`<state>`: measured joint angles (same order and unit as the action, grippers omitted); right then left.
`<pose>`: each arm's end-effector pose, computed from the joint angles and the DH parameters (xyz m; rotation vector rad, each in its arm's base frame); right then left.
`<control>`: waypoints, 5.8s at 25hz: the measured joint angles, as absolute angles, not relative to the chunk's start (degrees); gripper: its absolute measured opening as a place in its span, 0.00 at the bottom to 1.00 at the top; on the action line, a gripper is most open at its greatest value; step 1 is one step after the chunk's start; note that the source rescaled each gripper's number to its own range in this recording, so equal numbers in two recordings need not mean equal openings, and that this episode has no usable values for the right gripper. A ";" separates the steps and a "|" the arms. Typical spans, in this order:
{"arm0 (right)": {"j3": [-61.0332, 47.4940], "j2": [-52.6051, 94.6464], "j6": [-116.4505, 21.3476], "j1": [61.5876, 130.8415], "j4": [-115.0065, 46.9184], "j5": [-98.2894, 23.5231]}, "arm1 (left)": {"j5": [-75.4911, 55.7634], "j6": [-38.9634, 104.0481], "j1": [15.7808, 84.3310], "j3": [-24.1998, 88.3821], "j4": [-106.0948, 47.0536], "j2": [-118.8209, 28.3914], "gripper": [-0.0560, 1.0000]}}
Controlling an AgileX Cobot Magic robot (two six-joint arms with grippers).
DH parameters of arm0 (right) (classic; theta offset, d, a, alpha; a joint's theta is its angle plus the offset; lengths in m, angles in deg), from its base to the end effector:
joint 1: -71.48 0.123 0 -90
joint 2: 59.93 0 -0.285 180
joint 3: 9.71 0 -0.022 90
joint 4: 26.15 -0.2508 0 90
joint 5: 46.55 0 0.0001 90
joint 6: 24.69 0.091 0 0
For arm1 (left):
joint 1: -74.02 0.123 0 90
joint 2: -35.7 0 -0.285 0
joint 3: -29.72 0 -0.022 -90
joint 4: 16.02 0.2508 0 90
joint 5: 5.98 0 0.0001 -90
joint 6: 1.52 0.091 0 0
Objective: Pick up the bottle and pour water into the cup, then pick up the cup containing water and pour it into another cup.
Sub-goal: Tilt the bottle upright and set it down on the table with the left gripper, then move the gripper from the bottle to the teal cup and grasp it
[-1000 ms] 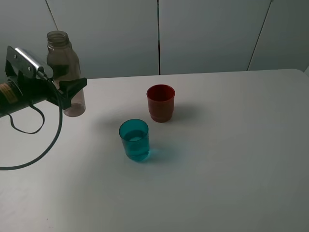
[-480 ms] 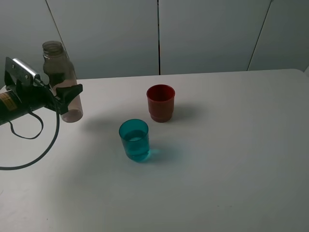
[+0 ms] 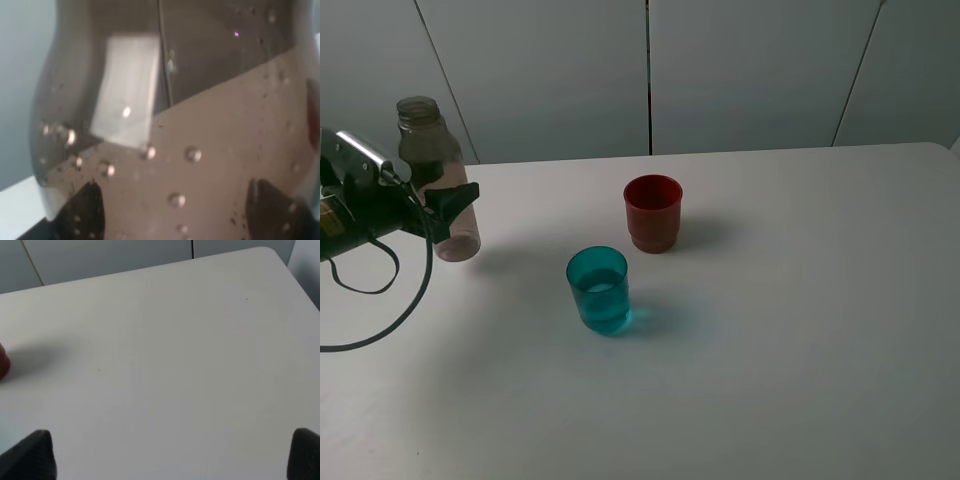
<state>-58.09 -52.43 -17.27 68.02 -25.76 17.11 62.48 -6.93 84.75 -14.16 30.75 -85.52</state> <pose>-0.0082 -0.0001 0.2741 0.1984 2.0771 0.0338 0.3044 -0.0051 0.1125 0.5859 1.6764 -0.3459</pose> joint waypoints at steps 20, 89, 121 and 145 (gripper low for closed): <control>-58.09 -52.43 -17.27 68.02 -25.76 17.11 | 62.70 -4.87 84.75 -11.54 35.20 -88.79 0.05; -58.09 -52.43 -17.35 68.02 -25.76 17.11 | 63.28 -16.82 84.75 -10.02 39.38 -79.15 0.95; -58.09 -52.43 -17.35 68.02 -25.76 17.11 | 59.43 -40.19 84.75 -10.12 40.17 -51.66 0.95; -58.09 -52.43 -17.23 68.02 -25.76 17.11 | 41.79 -48.96 67.24 -10.22 49.63 -45.44 0.95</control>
